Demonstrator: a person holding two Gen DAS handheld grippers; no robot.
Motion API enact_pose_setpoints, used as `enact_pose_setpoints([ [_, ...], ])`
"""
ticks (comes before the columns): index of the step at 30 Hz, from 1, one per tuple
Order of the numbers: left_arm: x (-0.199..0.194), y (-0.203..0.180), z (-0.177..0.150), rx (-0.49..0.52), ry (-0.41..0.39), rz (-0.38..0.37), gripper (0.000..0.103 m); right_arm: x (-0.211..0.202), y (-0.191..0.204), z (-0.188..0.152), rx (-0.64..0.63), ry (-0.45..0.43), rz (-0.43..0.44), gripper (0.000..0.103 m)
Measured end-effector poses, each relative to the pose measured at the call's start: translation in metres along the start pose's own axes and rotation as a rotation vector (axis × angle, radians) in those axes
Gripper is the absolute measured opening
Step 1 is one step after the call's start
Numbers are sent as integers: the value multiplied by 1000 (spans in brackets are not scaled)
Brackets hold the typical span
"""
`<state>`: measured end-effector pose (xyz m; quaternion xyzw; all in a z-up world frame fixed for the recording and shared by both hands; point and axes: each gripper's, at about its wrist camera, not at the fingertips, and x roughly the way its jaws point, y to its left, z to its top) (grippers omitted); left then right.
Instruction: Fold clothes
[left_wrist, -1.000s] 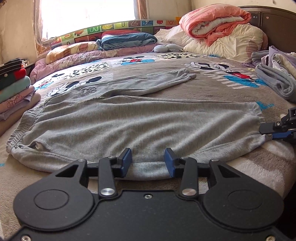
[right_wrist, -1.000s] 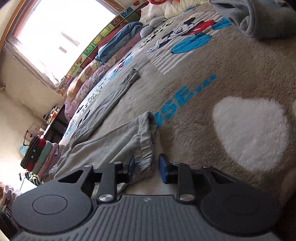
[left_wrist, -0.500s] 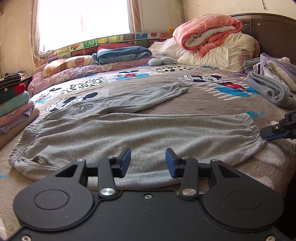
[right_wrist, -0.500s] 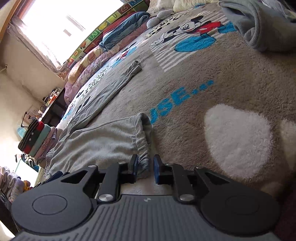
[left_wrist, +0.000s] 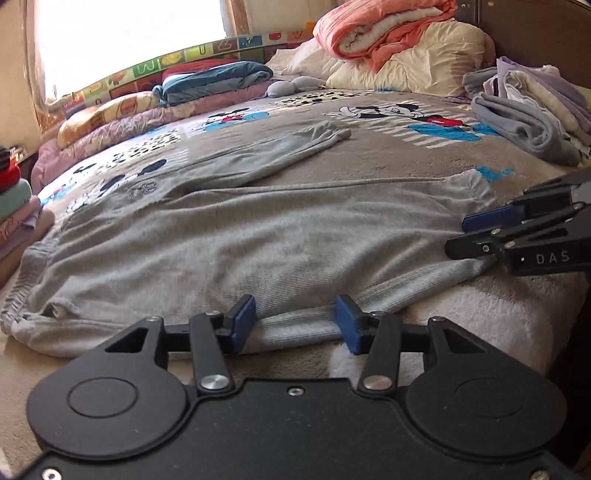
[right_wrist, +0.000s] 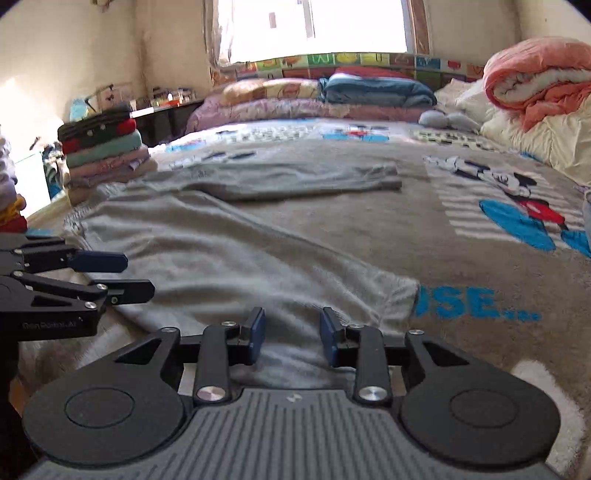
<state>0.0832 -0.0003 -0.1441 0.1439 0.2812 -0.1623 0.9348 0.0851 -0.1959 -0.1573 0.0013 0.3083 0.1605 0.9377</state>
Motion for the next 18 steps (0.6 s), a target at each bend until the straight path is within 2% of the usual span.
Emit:
enact_pose_setpoints([
  [2,-11,3,3,-13,-63,-14,47,-8,3,-4,-22,1,-10,34],
  [4,-13,10,5,-33,-91,-3,47,-18,2,-2,-20,0,-13,35],
  [9,-2,36,9,-99,-91,82,48,-22,9,2,-53,-82,-4,42],
  [11,3,52,10,-154,-87,124,48,-19,12,10,-76,-127,2,44],
  [12,6,61,11,-182,-82,145,49,-15,9,12,-65,-129,-1,48],
  [14,21,79,8,-245,19,163,49,-2,-1,12,-22,-80,-11,56],
  [15,21,87,7,-279,20,152,50,7,-9,9,8,-22,-12,55],
  [17,21,104,6,-345,19,130,51,1,-12,4,18,-58,-1,52],
  [18,18,111,7,-361,3,151,51,-4,-10,3,11,-76,2,51],
])
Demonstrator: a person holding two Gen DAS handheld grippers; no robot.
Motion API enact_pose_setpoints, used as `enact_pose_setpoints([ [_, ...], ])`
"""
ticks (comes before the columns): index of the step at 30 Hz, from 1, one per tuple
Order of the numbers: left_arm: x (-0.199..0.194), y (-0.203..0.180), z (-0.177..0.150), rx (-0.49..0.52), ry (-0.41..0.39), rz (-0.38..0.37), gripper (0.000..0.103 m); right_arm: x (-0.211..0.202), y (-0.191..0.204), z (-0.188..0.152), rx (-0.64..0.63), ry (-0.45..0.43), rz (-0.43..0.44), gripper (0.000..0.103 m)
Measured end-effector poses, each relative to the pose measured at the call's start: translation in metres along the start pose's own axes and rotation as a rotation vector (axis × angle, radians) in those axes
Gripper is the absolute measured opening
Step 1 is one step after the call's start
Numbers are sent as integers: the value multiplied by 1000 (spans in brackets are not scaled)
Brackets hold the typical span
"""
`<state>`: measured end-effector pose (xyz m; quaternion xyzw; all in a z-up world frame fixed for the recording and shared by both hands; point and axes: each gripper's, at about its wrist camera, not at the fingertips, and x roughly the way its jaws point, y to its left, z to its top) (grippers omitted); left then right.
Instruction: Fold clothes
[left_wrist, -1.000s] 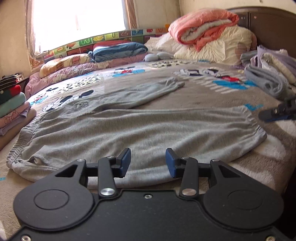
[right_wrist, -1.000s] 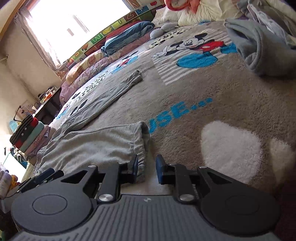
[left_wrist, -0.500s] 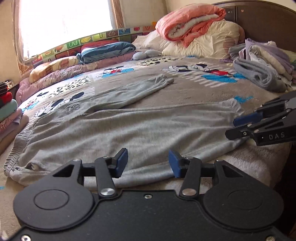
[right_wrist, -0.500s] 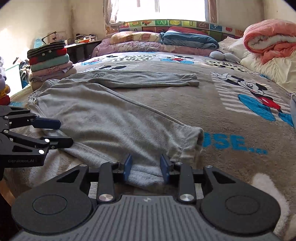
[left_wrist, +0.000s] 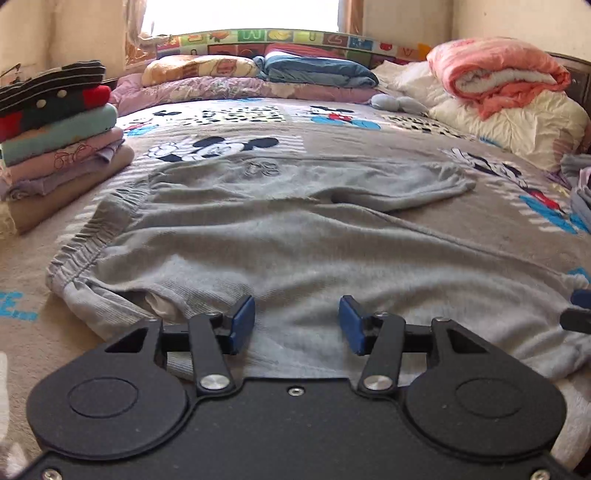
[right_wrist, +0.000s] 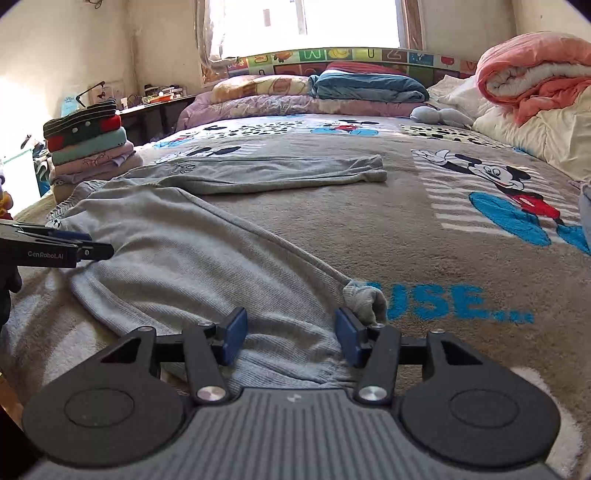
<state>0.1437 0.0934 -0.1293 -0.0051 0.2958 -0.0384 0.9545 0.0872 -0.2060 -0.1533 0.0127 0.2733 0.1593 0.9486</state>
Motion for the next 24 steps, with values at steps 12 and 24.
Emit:
enact_pose_setpoints([
  [12,7,66,23,-163,-11,92,52,-13,7,-2,-34,-51,34,61],
  [24,30,128,40,-377,-7,40,51,1,6,-11,-23,4,44,64],
])
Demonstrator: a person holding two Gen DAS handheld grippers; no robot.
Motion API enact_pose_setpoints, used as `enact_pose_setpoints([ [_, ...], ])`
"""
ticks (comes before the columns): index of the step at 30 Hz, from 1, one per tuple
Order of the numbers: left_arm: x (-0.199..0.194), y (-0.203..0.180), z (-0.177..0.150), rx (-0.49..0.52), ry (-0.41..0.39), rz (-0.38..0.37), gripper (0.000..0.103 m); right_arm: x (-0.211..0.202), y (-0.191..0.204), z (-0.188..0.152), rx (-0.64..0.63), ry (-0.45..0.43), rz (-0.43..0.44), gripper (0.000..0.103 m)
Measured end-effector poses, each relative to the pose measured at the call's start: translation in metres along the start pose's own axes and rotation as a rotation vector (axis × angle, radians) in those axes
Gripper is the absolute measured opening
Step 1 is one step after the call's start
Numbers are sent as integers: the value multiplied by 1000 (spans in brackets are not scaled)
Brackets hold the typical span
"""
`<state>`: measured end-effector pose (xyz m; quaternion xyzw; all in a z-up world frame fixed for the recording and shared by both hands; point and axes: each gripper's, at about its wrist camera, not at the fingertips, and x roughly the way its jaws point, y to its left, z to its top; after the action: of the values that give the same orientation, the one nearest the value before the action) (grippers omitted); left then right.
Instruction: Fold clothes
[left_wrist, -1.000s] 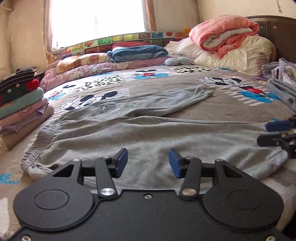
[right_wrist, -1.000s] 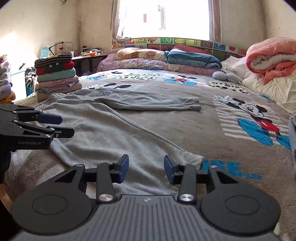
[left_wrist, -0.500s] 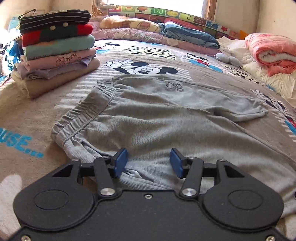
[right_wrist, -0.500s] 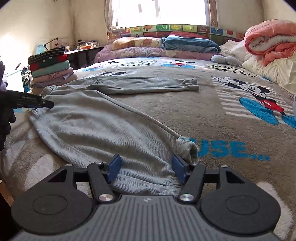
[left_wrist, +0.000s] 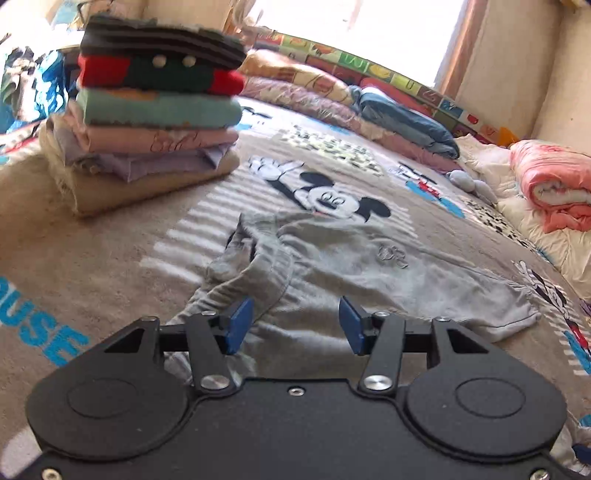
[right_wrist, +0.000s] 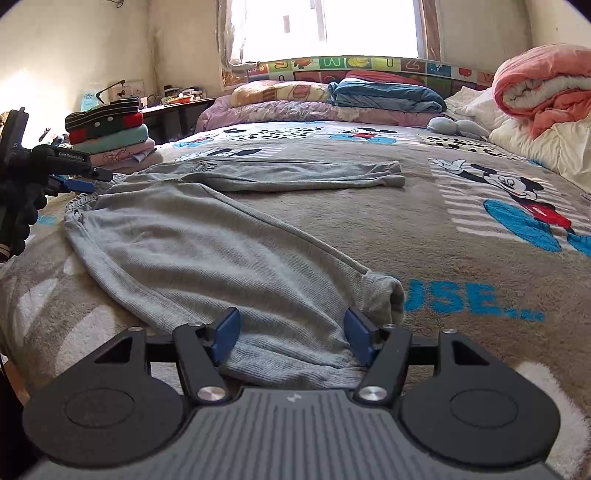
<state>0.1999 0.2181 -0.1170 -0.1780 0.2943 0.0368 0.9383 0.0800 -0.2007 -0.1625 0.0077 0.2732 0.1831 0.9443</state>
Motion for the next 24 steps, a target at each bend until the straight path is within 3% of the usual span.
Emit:
enact_pose_setpoints([
  [1,8,7,-1,-39,31,3,50,1,0,0,1,-1,3,65],
  [3,1,11,4,-107,-9,-24,50,2,1,-1,-10,-1,1,66],
  [6,-16,8,11,-106,-101,-75,52,3,2,-1,-24,-1,-2,67],
  [11,-2,17,2,-108,-16,-10,55,4,1,-1,-33,0,3,68],
  [14,-24,10,4,-43,-74,-31,55,3,2,0,-48,3,4,68],
  [19,-53,11,-2,60,-140,7,56,-10,5,3,-74,-12,22,68],
  [24,-70,13,-17,193,-139,46,60,-36,25,4,-259,-50,15,68],
])
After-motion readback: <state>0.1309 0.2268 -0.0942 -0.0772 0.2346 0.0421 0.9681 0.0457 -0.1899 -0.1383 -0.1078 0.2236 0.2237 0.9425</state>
